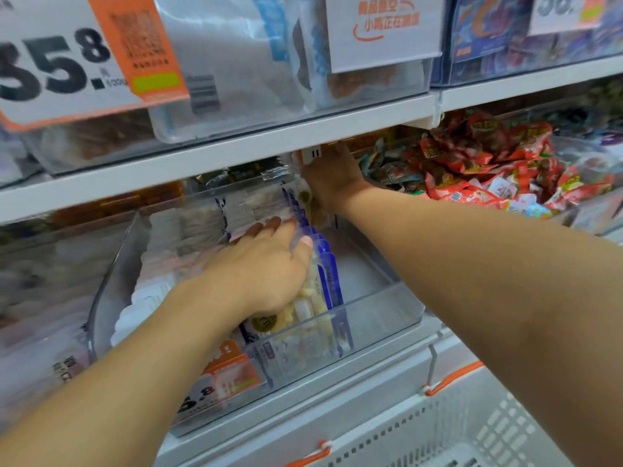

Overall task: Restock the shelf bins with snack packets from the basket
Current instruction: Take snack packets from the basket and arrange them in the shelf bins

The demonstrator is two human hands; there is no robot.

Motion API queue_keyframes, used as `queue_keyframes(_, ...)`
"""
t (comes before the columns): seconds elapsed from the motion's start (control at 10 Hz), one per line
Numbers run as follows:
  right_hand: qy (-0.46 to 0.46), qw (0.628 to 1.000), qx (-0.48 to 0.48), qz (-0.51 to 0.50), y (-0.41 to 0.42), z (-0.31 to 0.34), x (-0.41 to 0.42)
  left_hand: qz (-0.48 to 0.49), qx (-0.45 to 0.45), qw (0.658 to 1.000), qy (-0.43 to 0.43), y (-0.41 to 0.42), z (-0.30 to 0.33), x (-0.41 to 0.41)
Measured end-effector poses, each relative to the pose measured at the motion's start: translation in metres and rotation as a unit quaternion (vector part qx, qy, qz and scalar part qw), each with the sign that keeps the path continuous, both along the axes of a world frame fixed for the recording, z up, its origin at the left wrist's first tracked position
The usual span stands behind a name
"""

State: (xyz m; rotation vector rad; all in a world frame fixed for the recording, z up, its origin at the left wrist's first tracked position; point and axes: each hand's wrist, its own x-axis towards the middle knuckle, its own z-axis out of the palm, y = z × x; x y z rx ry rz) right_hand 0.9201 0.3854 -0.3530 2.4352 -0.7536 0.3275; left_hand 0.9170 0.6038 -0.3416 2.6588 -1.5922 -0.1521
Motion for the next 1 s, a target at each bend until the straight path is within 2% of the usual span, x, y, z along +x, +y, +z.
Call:
queue_keyframes(0.3,-0.005,1.000,0.025,-0.019,0.000,-0.001,-0.002,0.005,-0.003,1.000,0.008,0.000,0.002,0.000)
queue_keyframes(0.5,-0.042,0.997,0.030,-0.056,0.007,-0.004,0.000,0.009,-0.003,1.000,0.009,-0.001,0.001,0.000)
queue_keyframes(0.7,-0.075,0.996,0.037,-0.038,0.003,-0.007,0.002,0.004,-0.003,1.000,0.007,-0.002,-0.001,0.003)
queue_keyframes(0.8,-0.130,0.988,0.075,-0.024,0.003,-0.003,-0.003,0.004,0.001,1.000,0.008,-0.003,-0.001,0.004)
queue_keyframes(1.0,-0.115,0.986,0.122,-0.015,0.023,0.024,-0.046,0.003,-0.041,0.999,0.034,-0.001,0.005,0.004)
